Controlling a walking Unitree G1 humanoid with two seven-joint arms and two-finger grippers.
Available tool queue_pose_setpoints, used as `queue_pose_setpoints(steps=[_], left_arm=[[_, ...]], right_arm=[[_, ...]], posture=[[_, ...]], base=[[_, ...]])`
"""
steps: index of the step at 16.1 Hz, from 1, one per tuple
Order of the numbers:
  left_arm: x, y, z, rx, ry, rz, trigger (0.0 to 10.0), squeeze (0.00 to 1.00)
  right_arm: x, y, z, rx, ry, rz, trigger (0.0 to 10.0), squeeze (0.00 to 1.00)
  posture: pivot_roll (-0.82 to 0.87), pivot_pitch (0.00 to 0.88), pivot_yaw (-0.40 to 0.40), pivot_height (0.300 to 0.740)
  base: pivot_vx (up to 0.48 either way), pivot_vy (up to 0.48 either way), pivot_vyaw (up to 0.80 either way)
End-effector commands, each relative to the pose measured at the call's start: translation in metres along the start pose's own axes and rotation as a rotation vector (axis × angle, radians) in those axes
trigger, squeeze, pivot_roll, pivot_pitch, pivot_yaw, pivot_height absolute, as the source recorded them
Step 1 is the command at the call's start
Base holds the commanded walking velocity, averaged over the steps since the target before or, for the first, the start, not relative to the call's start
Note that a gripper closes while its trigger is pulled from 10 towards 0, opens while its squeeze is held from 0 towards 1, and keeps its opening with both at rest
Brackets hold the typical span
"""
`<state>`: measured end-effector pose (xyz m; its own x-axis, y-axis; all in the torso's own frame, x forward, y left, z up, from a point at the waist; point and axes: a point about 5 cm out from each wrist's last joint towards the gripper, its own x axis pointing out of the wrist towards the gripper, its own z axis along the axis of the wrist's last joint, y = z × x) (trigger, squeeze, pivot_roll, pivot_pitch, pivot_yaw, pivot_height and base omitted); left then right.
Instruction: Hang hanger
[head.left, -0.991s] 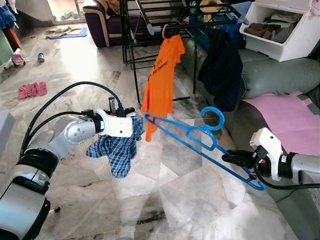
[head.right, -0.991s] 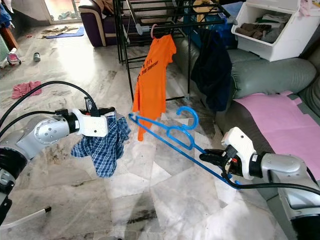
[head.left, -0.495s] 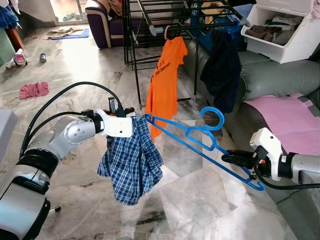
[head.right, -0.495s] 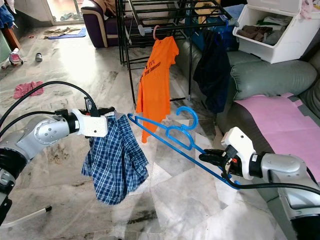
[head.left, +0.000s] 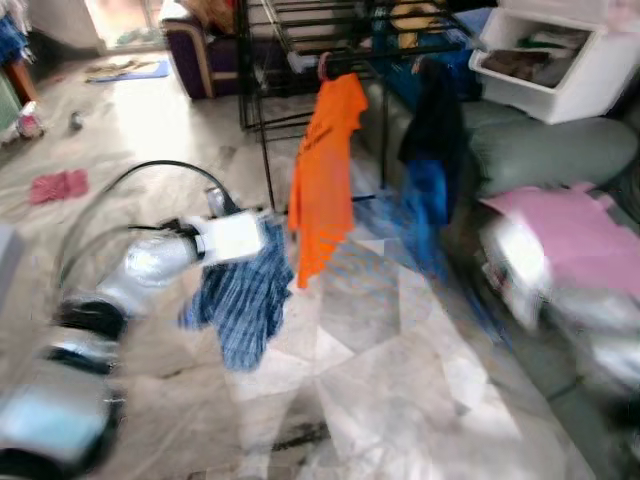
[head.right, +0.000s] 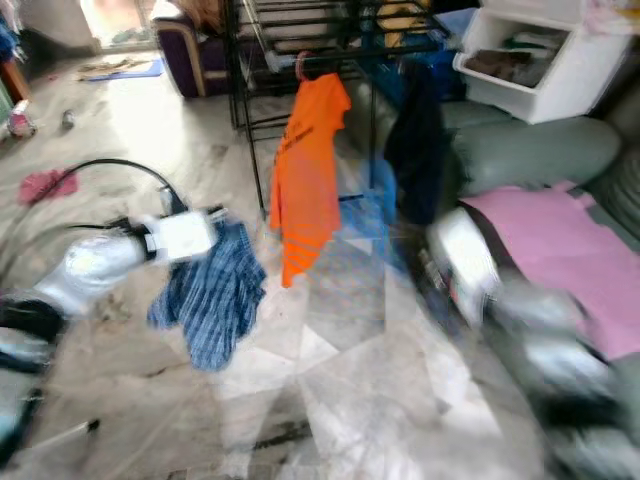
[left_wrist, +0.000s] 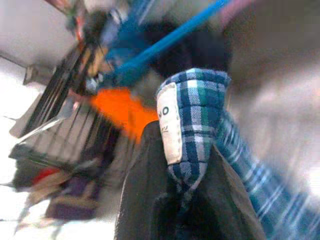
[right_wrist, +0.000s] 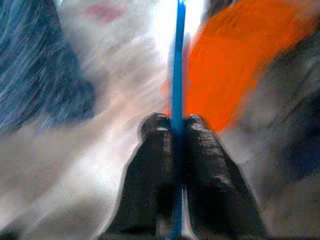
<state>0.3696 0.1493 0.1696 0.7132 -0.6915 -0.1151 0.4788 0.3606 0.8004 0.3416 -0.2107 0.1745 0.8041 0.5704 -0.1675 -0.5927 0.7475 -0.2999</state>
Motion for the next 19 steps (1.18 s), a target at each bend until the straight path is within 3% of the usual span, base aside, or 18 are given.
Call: queue_pose_setpoints(steps=[1, 2, 3, 4, 7, 8, 10, 11, 12, 15, 19], left_arm=[[-0.009, 0.013, -0.006, -0.016, 0.025, 0.039, 10.0, 0.0], [-0.008, 0.012, -0.006, -0.003, 0.03, 0.037, 10.0, 0.0], [-0.007, 0.012, -0.004, 0.011, 0.009, 0.02, 10.0, 0.0], [-0.006, 0.011, -0.001, 0.054, -0.011, -0.008, 10.0, 0.0], [-0.015, 0.01, -0.001, 0.243, -0.021, -0.115, 10.0, 0.0], [-0.021, 0.009, -0.005, 0.355, 0.002, -0.166, 10.0, 0.0], [-0.027, 0.015, -0.008, 0.445, 0.02, -0.181, 10.0, 0.0], [-0.027, 0.015, -0.008, 0.461, 0.02, -0.184, 10.0, 0.0], [-0.028, 0.016, -0.01, 0.498, 0.029, -0.198, 10.0, 0.0], [-0.028, 0.017, -0.01, 0.532, 0.021, -0.189, 10.0, 0.0], [-0.028, 0.016, -0.01, 0.571, 0.008, -0.187, 10.0, 0.0]], right_arm=[[0.003, -0.009, 0.001, -0.034, -0.011, -0.098, 10.0, 0.0], [0.017, -0.007, 0.003, 0.001, -0.017, -0.109, 10.0, 0.0], [0.025, 0.002, 0.0, -0.005, 0.012, -0.027, 10.0, 0.0], [0.027, 0.008, 0.0, -0.058, 0.016, 0.045, 10.0, 0.0], [0.022, 0.015, -0.005, -0.07, 0.06, 0.181, 10.0, 0.0], [0.014, 0.016, -0.009, -0.077, 0.09, 0.24, 10.0, 0.0], [-0.011, 0.018, -0.024, -0.043, 0.18, 0.359, 10.0, 0.0], [-0.015, 0.018, -0.026, -0.04, 0.194, 0.38, 10.0, 0.0], [-0.031, 0.021, -0.034, -0.037, 0.252, 0.451, 10.0, 0.0], [-0.046, 0.026, -0.038, 0.023, 0.288, 0.511, 10.0, 0.0], [-0.053, 0.038, -0.037, 0.09, 0.302, 0.605, 10.0, 0.0]], posture=[[0.04, 0.072, 0.013, 0.74], [0.04, 0.067, 0.016, 0.74], [0.04, 0.064, 0.003, 0.74], [0.05, 0.064, -0.012, 0.74], [0.06, 0.071, -0.027, 0.74], [0.06, 0.074, -0.025, 0.74], [0.05, 0.081, -0.017, 0.74], [0.05, 0.081, -0.017, 0.74], [0.04, 0.082, -0.015, 0.74], [0.04, 0.081, -0.007, 0.74], [0.05, 0.08, -0.002, 0.74]], base=[[0.0, 0.0, 0.0], [0.0, 0.0, 0.0], [0.0, 0.0, 0.0], [0.0, 0.0, 0.0], [0.0, 0.0, 0.0], [0.0, 0.0, 0.0], [0.0, 0.0, 0.0], [0.0, 0.0, 0.0], [0.0, 0.0, 0.0], [0.0, 0.0, 0.0], [0.0, 0.0, 0.0]])
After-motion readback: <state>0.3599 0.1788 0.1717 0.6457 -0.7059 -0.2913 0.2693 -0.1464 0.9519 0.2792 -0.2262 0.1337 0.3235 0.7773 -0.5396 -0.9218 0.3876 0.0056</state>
